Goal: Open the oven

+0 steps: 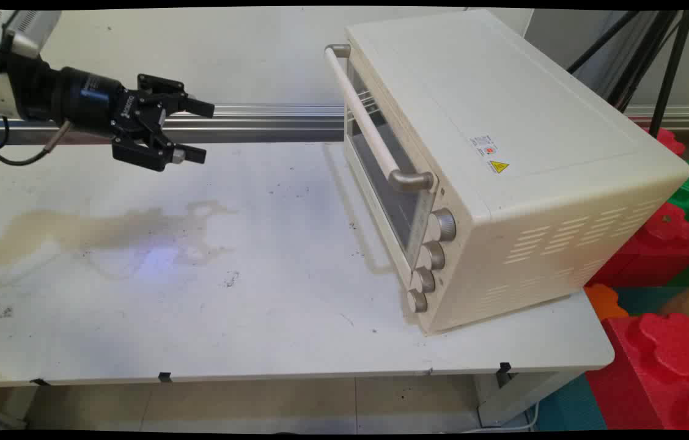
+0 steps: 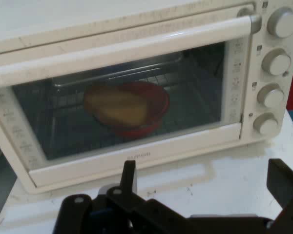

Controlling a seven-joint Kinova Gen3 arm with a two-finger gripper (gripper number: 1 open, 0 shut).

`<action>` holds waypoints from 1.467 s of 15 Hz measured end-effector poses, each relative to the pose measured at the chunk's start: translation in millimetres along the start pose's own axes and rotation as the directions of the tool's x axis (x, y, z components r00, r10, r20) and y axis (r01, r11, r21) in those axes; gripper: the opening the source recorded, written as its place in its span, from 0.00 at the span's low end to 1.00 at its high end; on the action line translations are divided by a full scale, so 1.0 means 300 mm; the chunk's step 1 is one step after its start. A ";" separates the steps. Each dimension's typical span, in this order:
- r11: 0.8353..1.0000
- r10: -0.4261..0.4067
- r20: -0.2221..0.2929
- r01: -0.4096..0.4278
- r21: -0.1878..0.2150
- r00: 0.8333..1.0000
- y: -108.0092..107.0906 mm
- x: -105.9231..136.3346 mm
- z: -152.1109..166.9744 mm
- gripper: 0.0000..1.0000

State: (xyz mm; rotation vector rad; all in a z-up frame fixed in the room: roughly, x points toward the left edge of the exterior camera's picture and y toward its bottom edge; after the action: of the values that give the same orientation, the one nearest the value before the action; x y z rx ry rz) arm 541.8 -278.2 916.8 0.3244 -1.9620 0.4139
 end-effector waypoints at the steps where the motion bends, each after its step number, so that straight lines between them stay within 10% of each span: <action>1: 1.000 -0.004 -0.006 0.004 0.000 1.000 -0.001 0.007 -0.003 1.00; 22: 0.998 -0.052 -0.136 0.054 0.015 0.989 -0.074 0.224 0.145 1.00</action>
State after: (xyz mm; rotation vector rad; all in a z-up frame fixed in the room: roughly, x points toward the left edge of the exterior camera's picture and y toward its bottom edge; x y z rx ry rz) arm 487.9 -319.5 964.6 0.3507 -1.8142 0.4094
